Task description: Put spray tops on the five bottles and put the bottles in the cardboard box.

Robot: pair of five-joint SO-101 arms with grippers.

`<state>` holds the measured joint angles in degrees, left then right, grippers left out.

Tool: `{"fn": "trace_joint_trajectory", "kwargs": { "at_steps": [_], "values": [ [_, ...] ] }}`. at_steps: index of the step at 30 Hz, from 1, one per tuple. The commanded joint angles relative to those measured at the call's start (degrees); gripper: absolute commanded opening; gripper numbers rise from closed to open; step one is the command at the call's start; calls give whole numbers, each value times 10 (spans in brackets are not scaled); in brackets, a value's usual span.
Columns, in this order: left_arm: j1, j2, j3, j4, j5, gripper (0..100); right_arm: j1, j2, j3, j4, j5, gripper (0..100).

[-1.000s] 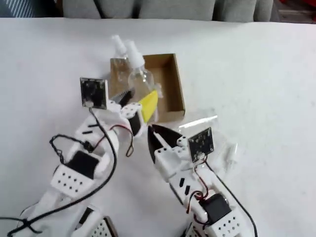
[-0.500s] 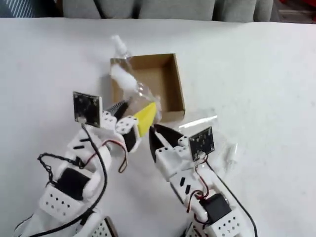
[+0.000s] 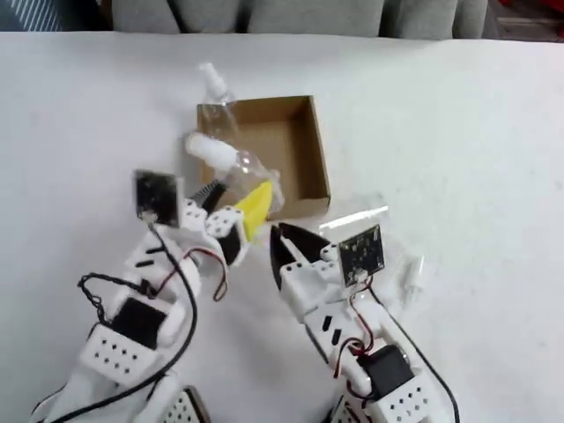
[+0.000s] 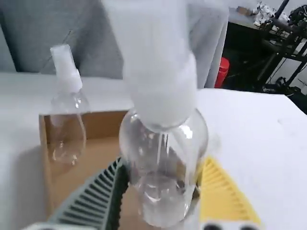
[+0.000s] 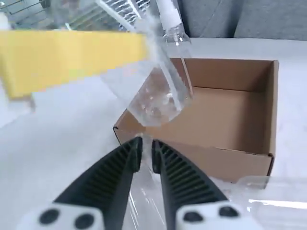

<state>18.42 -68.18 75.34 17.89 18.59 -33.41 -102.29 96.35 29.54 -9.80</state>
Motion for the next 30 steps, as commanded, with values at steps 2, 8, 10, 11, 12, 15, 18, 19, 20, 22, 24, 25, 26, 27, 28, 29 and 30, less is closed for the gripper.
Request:
{"fn": "trace_joint_trajectory", "kwargs": {
  "at_steps": [2,8,10,11,12,15,18,19,20,22,24,25,26,27,28,29,30],
  "values": [
    [-54,84,-18,-122,-18,23,7,-7,4,17,-1,15],
    [-94,276,-69,-253,-41,23,39,-8,4,22,-1,15],
    [-103,329,-76,-309,-41,23,57,-8,4,22,0,15],
    [-107,353,-81,-332,-41,23,65,-7,4,22,0,15],
    [-110,376,-87,-350,-41,23,72,-7,4,22,0,15],
    [-115,434,-114,-363,-45,23,80,-7,4,22,0,15],
    [-115,480,-142,-362,-93,23,80,-7,4,23,0,15],
    [-115,494,-148,-362,-105,23,80,-7,4,23,0,15],
    [-115,504,-153,-363,-109,23,80,-6,4,23,0,15],
    [-115,524,-164,-364,-112,23,80,-6,4,23,0,15],
    [-115,540,-172,-364,-113,23,80,-6,4,26,0,15],
    [-116,547,-177,-364,-114,23,80,-6,4,30,0,15],
    [-121,553,-181,-364,-114,23,80,-7,4,32,0,15],
    [-124,560,-188,-364,-114,23,80,-7,4,32,0,15],
    [-128,569,-196,-364,-114,23,80,-7,4,33,0,15],
    [-134,578,-203,-364,-114,23,80,-7,4,35,0,15],
    [-138,589,-210,-364,-114,23,80,-7,4,35,0,15]
  ]
}}
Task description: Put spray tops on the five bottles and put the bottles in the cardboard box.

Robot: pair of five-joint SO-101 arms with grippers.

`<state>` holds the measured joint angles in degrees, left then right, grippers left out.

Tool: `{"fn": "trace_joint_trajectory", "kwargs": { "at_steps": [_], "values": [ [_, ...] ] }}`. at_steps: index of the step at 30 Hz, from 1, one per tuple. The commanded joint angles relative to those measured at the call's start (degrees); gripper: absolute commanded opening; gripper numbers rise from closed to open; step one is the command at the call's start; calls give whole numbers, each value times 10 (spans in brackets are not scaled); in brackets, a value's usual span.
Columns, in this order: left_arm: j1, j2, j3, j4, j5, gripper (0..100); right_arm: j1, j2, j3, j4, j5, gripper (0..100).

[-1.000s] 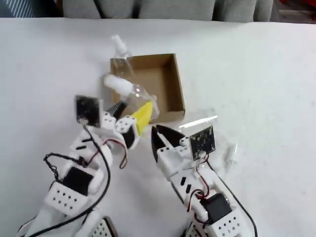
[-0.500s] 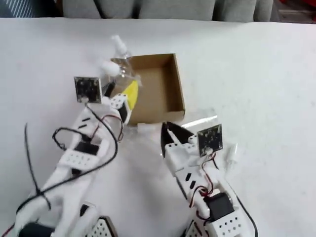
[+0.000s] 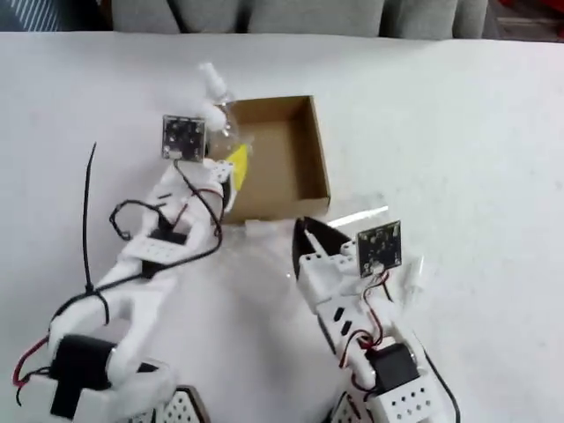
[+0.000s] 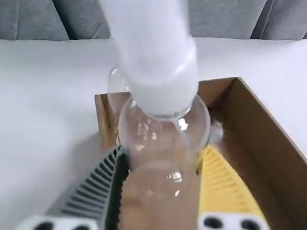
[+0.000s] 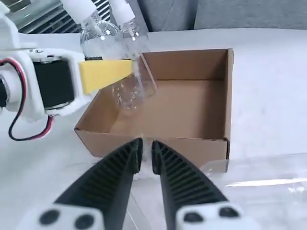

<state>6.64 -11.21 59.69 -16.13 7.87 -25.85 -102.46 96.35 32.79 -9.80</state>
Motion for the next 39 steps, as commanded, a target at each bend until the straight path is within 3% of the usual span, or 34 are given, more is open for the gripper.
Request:
{"fn": "trace_joint_trajectory", "kwargs": {
  "at_steps": [1,21,39],
  "values": [
    [-22,29,-60,-24,-7,23,5,-5,4,2,0,15],
    [-45,168,-160,-25,-4,22,5,-4,4,2,0,15],
    [-45,180,-161,-25,-5,24,5,-3,4,3,0,15]
  ]
}}
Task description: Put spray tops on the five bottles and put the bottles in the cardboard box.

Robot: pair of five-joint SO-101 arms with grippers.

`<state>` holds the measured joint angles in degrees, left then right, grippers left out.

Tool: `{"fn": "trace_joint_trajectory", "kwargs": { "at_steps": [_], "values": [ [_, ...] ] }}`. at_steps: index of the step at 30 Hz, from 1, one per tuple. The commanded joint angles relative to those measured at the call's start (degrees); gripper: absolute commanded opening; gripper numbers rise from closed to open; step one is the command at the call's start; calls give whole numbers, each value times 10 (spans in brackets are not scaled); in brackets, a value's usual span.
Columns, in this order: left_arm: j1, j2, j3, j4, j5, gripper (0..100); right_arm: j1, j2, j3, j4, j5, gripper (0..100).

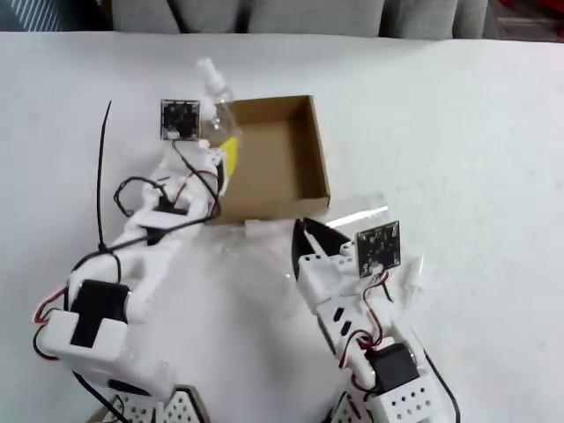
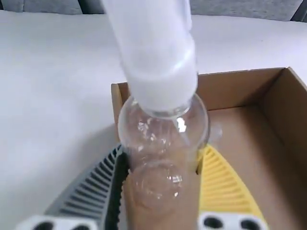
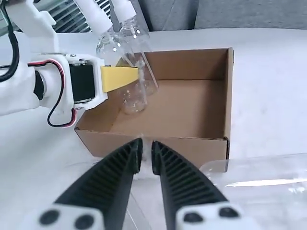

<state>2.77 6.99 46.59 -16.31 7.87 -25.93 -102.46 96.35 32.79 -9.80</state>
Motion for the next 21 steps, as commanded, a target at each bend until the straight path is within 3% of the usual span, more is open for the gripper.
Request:
{"fn": "trace_joint_trajectory", "kwargs": {
  "at_steps": [1,10,16,21],
  "values": [
    [-7,-2,-30,-23,-6,24,6,-3,4,7,0,15],
    [-7,-3,-30,-23,-6,30,6,-4,4,15,0,15],
    [-7,-3,-22,-21,-2,180,6,-4,4,15,1,15],
    [-8,-6,-16,-22,-2,195,6,-4,4,15,1,15]
  ]
}}
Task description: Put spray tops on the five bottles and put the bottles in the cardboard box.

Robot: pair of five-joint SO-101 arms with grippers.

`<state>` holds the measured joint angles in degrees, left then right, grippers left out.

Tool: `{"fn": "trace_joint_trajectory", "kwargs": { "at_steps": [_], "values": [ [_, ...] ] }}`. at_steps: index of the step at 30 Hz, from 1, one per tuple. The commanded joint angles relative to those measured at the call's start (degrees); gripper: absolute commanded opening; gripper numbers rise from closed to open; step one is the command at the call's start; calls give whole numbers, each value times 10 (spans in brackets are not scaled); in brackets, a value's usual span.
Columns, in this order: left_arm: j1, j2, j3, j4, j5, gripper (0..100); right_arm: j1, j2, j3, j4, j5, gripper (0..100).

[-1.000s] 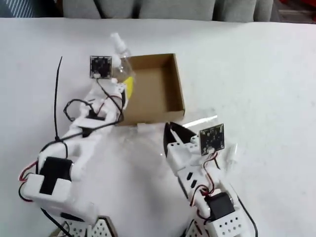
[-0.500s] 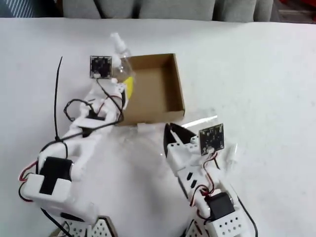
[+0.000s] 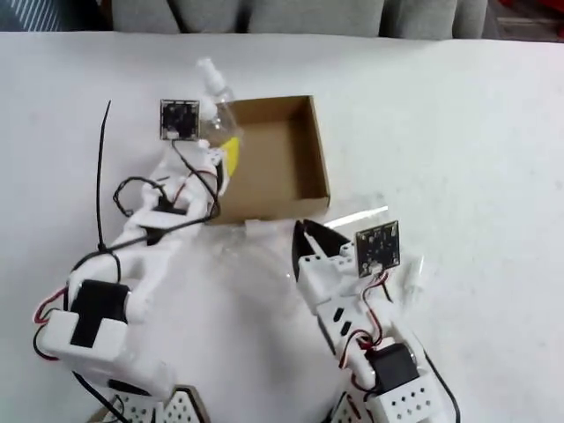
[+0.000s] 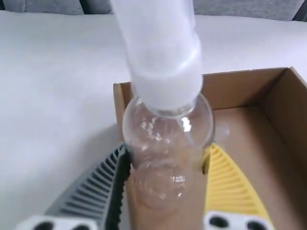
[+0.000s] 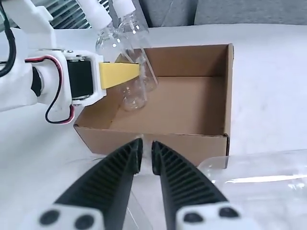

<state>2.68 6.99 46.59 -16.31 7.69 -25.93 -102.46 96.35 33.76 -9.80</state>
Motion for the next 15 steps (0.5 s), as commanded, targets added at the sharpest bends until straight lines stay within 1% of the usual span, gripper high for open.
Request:
{"fn": "trace_joint_trajectory", "kwargs": {
  "at_steps": [1,15],
  "values": [
    [-8,-7,-16,-22,1,196,6,-4,4,5,1,15],
    [-11,-7,-16,-22,1,197,6,-4,4,5,1,15]
  ]
}}
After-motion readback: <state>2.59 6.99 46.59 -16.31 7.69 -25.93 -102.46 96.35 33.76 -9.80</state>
